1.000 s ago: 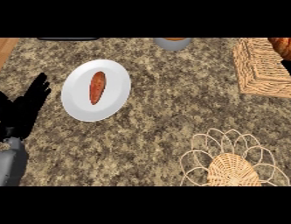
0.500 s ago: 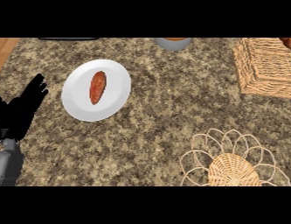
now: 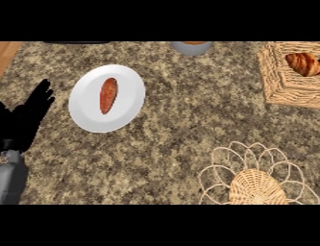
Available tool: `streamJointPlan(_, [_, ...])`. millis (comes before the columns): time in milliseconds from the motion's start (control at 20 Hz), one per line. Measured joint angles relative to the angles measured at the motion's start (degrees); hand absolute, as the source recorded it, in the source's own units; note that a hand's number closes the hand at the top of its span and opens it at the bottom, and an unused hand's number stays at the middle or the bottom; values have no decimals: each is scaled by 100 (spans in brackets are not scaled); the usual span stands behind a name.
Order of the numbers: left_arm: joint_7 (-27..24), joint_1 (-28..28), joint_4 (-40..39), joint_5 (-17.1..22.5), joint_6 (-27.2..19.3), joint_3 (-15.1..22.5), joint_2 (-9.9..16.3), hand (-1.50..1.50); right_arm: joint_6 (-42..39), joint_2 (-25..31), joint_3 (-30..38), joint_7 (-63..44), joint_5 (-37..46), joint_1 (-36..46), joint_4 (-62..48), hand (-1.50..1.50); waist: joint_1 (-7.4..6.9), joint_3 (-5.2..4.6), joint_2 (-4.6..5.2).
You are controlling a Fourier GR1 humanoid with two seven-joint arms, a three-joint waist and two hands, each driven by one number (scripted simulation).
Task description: Pick the croissant from the placemat and place it in the basket
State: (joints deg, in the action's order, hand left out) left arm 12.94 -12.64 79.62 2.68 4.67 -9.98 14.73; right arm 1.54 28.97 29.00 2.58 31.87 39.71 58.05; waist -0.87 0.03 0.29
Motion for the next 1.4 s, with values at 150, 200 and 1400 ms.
streamJointPlan(150, [41, -71, -27, -27, -48, 5, -35, 0, 221, 195, 1, 334, 28, 293, -794, -150, -4, 1, 1])
streamJointPlan(200, [39, -108, -72, -34, -53, 4, -42, 0, 265, 224, -1, 493, -7, 339, -976, -150, 2, 1, 1])
streamJointPlan(1400, [131, -57, 155, -54, -79, 12, -96, 0, -1698, 2828, 2041, 1331, -2141, 165, -3697, -150, 15, 22, 35])
